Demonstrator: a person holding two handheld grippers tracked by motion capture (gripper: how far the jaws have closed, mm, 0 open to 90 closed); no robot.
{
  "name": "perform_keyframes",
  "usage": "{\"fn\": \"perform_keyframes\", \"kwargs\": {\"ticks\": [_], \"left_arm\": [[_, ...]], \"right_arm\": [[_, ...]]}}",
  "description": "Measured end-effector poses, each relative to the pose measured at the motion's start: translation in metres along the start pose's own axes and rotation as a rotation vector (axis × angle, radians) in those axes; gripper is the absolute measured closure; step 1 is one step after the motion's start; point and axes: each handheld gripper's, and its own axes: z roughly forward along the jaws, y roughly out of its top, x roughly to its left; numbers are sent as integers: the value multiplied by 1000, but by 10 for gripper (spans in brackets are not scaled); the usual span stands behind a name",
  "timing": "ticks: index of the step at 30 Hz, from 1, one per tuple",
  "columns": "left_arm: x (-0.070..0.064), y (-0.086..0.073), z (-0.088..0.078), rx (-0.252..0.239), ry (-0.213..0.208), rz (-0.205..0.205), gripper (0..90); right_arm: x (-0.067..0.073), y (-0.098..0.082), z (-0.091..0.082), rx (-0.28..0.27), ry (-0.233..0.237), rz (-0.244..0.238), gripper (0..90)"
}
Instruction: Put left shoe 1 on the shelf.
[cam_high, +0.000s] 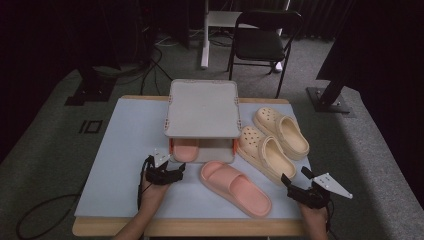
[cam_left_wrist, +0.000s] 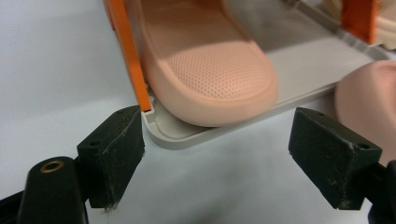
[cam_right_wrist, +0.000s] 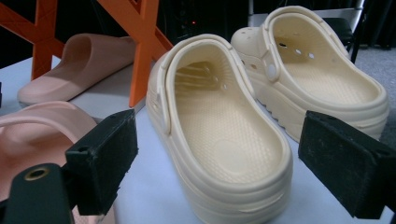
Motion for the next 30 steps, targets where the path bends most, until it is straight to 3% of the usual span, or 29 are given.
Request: {"fn": "perform_keyframes", "kwargs": {"ticks": [4,5,9,19,23,30], "left_arm": [[3,0,-8,-4,-20,4,143],[5,-1,-13,-14,-42,-4,143],[11,-3,-23,-52,-77,-22,131],[20,-10,-40,-96,-77,2,131],[23,-14,-47,-120,-97,15,131],[30,-21,-57,-141,-98,1,131]], "right_arm": [[1,2,2,7,0,-24,114],[2,3,3,10,-2,-33,113],[2,4,5,13,34,-29,110],[1,6,9,44,55,-26,110],[-1,7,9,43,56,-19,111],[-2,10,11,50,73,-15,114]]}}
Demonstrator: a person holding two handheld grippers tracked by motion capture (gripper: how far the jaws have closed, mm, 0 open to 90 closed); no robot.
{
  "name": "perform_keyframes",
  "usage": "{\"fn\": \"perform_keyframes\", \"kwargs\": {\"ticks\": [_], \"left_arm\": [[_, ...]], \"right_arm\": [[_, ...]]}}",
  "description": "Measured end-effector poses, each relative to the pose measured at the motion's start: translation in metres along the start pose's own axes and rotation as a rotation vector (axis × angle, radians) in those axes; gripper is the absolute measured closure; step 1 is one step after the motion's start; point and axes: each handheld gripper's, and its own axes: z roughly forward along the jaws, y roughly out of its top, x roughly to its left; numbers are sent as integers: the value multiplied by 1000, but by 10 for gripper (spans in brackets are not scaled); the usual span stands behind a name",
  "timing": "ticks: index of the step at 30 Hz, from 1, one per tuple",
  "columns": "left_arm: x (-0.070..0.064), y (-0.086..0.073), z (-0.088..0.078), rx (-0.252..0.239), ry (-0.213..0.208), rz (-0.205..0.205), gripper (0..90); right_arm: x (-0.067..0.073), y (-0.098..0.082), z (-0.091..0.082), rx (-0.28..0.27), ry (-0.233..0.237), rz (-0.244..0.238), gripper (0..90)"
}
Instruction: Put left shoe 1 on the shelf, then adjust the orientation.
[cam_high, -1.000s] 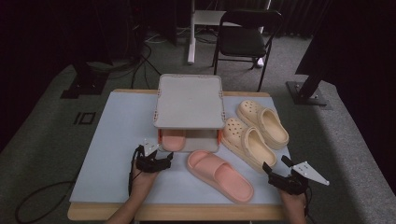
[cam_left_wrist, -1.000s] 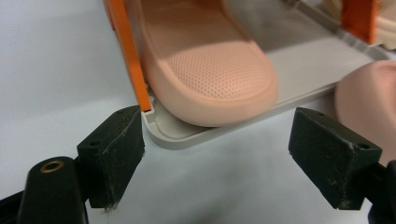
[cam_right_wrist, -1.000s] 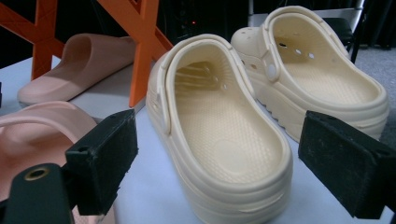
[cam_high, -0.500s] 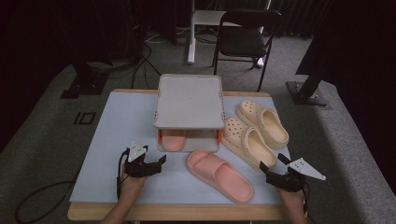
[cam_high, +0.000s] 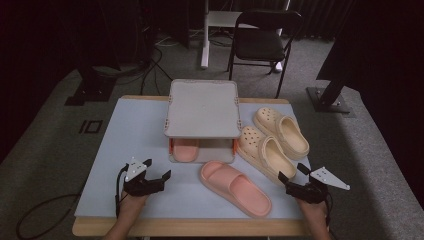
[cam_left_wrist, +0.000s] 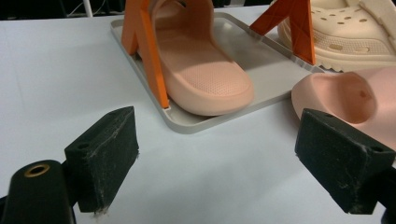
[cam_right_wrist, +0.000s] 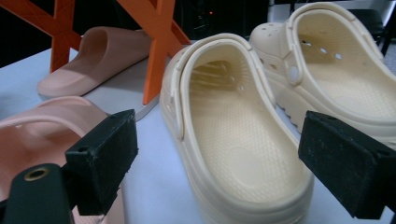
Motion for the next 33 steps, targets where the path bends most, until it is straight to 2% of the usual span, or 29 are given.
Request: {"fn": "perform_keyframes", "kwargs": {"ticks": [7,11,13,18,20,27,33], "left_arm": [[8,-4,-12,-12,-2,-2,131],[13,-8,-20,-8,7,2,132],[17,-11,-26,-8,6,-6,132],[25,-18,-38,-15,22,-24,132],[27,-20,-40,-15,33,-25,131],[28,-26,-42,-30,30,-34,132],[28,-26,-44,-47,23,-44,132]], "right_arm": [[0,2,4,13,0,-11,114],[-3,4,5,19,15,-3,114],[-5,5,7,22,22,10,113],[-9,9,11,48,35,4,113],[-9,10,13,50,45,5,114],[-12,19,24,71,52,-21,127],[-26,29,36,71,44,-5,152]]}}
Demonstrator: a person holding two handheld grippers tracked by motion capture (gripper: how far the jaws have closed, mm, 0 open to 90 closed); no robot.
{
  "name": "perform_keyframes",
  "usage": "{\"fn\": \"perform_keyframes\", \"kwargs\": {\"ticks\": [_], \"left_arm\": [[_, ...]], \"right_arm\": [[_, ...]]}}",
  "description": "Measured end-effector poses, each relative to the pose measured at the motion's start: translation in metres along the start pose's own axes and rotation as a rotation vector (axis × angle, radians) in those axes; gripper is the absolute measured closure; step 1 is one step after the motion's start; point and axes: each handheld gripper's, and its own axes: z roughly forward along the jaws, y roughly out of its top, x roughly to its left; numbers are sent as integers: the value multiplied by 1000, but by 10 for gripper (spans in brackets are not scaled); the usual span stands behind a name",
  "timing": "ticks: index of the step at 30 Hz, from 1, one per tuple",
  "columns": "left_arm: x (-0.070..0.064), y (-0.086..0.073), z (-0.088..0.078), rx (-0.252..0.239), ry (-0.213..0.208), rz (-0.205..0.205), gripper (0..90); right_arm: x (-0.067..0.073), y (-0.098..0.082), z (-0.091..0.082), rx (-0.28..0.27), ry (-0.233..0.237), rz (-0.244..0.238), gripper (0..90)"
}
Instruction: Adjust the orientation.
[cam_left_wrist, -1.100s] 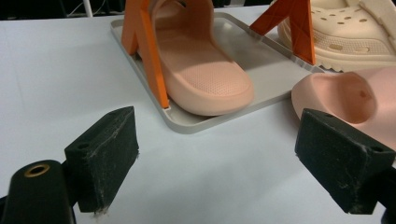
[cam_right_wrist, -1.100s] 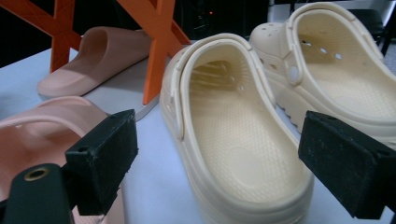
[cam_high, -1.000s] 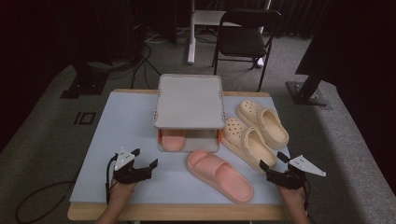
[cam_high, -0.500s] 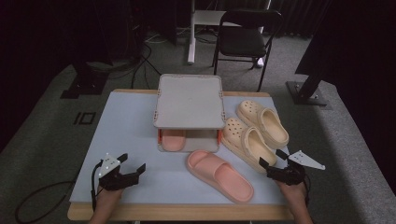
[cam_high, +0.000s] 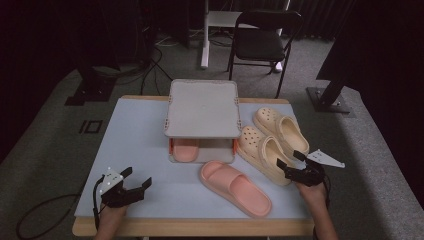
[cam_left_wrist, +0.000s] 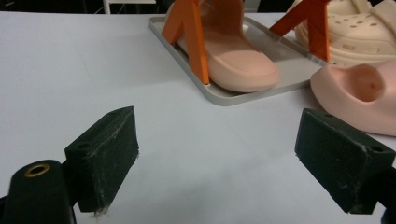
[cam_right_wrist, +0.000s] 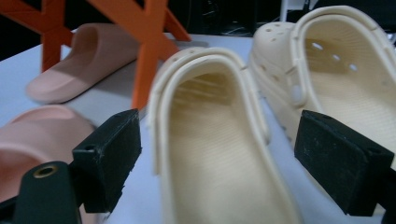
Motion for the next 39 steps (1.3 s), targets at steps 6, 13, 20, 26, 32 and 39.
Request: {"fn": "perform_keyframes", "kwargs": {"ticks": [6,13,20,26,32,39], "left_arm": [[1,0,1,-1,-9,-13,132],[-1,-1,3,6,-18,-3,132],[-3,-1,4,12,-24,7,132],[-3,-1,4,10,-29,6,132],[-2,-1,4,7,-37,-2,132],[-2,-1,4,5,-38,-6,132]], "right_arm": [[-12,11,14,40,-31,-53,293],[-22,19,34,98,-11,-107,497],[-27,23,52,148,1,-126,560],[-28,25,65,186,19,-131,599],[-27,26,71,231,29,-139,704],[-25,28,68,237,24,-116,774]]}}
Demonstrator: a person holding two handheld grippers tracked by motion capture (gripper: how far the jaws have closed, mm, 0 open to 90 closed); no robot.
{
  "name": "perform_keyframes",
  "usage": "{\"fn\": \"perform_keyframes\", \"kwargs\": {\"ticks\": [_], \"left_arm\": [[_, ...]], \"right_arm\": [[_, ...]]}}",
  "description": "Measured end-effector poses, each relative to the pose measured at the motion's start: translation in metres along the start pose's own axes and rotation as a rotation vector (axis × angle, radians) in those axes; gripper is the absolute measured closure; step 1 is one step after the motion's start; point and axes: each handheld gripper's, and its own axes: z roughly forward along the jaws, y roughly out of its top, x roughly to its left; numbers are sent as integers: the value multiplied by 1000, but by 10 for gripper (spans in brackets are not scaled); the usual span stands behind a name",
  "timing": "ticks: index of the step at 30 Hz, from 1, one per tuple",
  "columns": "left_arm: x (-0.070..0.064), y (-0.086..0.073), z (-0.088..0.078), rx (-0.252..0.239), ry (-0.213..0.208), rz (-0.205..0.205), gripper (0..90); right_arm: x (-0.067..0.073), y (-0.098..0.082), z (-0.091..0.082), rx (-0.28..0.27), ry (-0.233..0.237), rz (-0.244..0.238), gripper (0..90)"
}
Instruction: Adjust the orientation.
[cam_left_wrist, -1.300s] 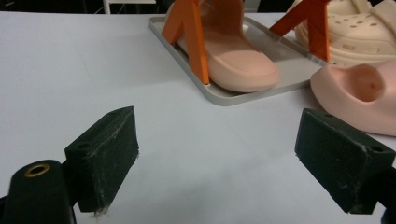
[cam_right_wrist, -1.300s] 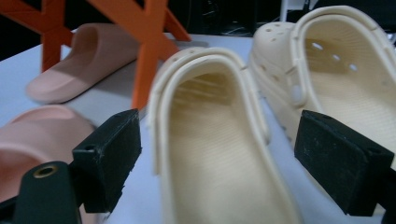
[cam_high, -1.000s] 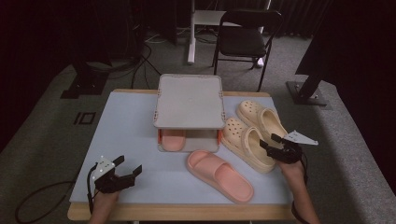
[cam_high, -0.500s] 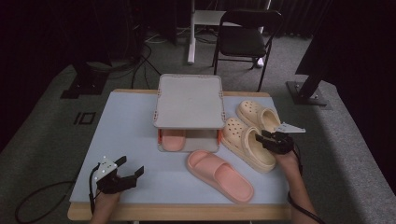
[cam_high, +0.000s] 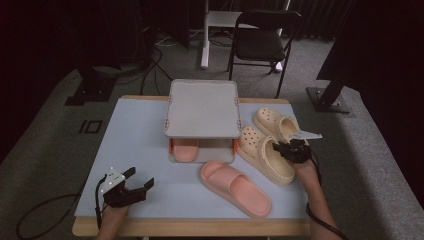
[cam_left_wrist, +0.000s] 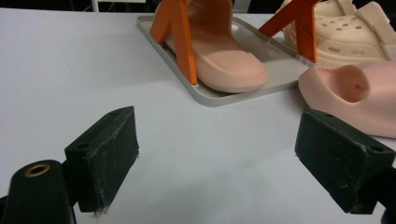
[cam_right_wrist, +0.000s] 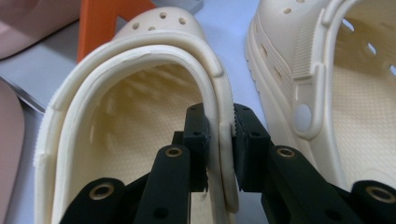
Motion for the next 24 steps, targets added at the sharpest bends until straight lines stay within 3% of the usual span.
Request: {"fn": "perform_keyframes", "kwargs": {"ticks": [7,24], "left_arm": [[0,1,-1,-6,2,0,132],[-1,1,0,-6,0,-5,132]], "right_arm": [[9,-4,-11,-11,11,1,775],[24,-43,-55,-63,-13,62,775]]}}
